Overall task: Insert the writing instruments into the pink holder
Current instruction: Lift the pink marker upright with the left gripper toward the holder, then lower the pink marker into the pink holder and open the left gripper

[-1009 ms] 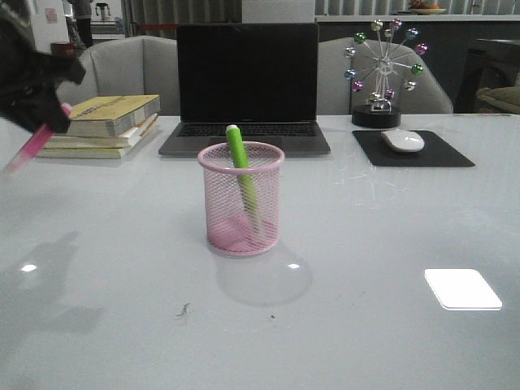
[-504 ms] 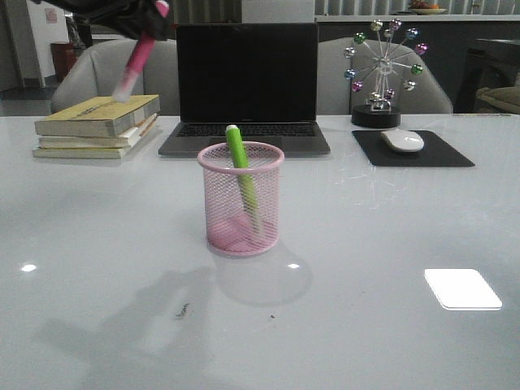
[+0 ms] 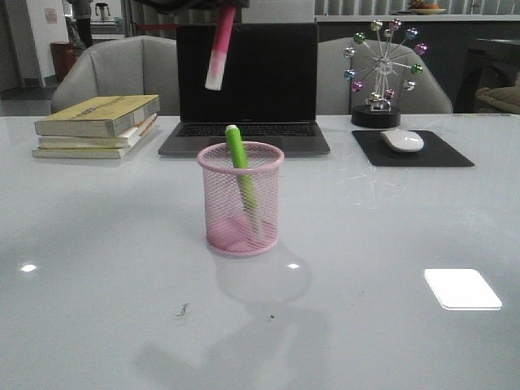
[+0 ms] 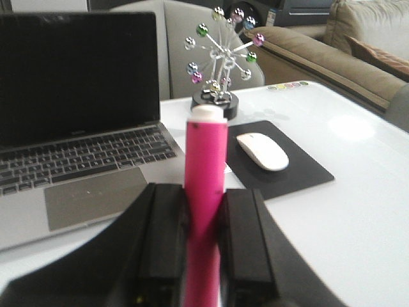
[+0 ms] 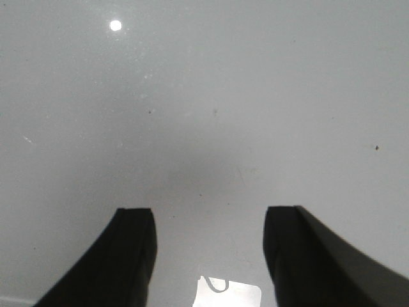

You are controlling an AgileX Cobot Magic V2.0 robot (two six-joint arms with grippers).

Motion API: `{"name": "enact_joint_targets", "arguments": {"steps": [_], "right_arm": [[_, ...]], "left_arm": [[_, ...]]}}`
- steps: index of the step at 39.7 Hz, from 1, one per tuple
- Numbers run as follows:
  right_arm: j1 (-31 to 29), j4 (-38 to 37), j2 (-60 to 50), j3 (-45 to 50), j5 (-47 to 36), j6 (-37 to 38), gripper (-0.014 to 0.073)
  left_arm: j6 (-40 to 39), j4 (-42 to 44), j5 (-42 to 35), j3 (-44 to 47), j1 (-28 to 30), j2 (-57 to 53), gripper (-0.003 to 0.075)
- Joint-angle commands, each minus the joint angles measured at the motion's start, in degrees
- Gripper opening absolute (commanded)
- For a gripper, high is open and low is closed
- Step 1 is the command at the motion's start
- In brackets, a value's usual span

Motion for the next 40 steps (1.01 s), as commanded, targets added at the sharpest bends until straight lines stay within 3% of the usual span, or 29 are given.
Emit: {"name": "enact_joint_targets", "arguments": {"steps": [1, 21, 32, 36, 40], "right_arm": [[-0.45, -0.36, -1.26, -1.54, -2.22, 0.02, 0.0486], [-0.45, -0.36, -1.26, -1.54, -1.24, 0.02, 0.0486], [-0.45, -0.36, -1.26, -1.54, -1.24, 0.02, 0.0486], [-0.45, -0.36, -1.26, -1.54, -1.24, 0.02, 0.0486], [-0.45, -0.36, -1.26, -1.54, -1.24, 0.02, 0.0486]], "left_arm": [[-2.97, -0.20, -11.64, 1.52, -2.05, -2.20, 0.0101], [-7.66, 0.52, -23.20, 6.32, -3.77, 6.36, 0.0101], [-7.66, 1.37, -24.18, 6.32, -3.77, 7.71, 0.0102], [-7.66, 1.37, -24.18, 6.19, -3.77, 7.71, 0.0115], [-7.66, 1.37, -24.18, 6.19, -3.77, 7.71, 0.0178]]}}
